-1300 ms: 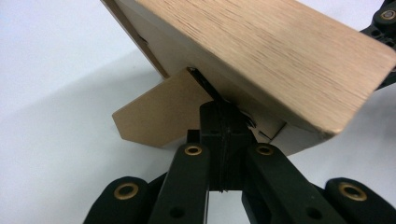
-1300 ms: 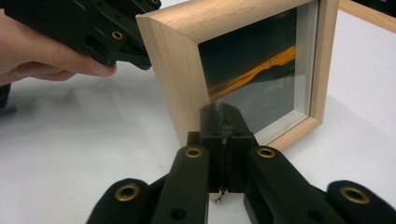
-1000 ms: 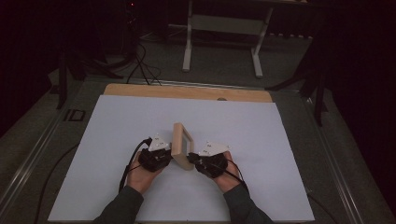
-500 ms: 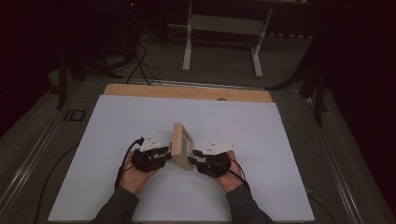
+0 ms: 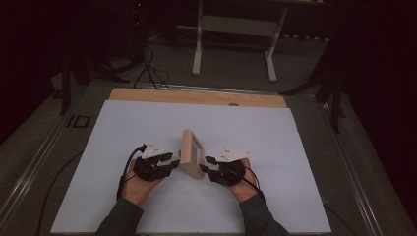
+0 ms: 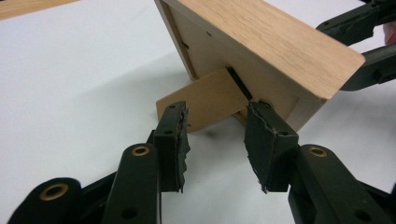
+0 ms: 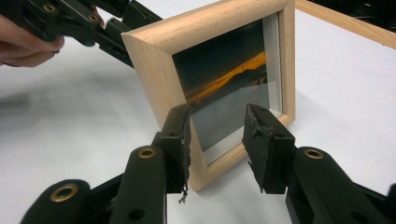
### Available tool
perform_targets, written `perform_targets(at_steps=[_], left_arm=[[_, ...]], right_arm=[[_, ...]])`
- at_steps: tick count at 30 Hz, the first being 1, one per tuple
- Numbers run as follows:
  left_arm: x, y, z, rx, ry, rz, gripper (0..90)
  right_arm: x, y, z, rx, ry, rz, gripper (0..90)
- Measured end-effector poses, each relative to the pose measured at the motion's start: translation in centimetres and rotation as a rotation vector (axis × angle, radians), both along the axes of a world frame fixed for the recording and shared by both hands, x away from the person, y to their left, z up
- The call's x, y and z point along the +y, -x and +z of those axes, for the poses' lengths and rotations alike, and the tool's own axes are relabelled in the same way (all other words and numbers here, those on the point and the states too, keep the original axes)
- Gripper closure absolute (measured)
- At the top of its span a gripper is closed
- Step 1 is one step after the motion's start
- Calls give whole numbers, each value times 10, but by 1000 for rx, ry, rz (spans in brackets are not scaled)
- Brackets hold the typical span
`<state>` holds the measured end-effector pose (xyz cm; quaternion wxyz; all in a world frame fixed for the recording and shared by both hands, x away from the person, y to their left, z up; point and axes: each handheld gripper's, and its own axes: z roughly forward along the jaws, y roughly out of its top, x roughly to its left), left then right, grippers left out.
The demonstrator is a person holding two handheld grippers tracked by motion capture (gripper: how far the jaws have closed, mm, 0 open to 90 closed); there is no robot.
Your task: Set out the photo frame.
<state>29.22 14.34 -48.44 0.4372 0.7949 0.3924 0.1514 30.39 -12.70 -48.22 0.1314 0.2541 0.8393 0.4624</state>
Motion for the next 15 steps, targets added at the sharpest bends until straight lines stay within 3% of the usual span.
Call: perform_targets(at_steps=[15], left_arm=[[14,5,15,-4,63,22,533]], right_arm=[[-3,-1,1,-4,-5,-8,601]])
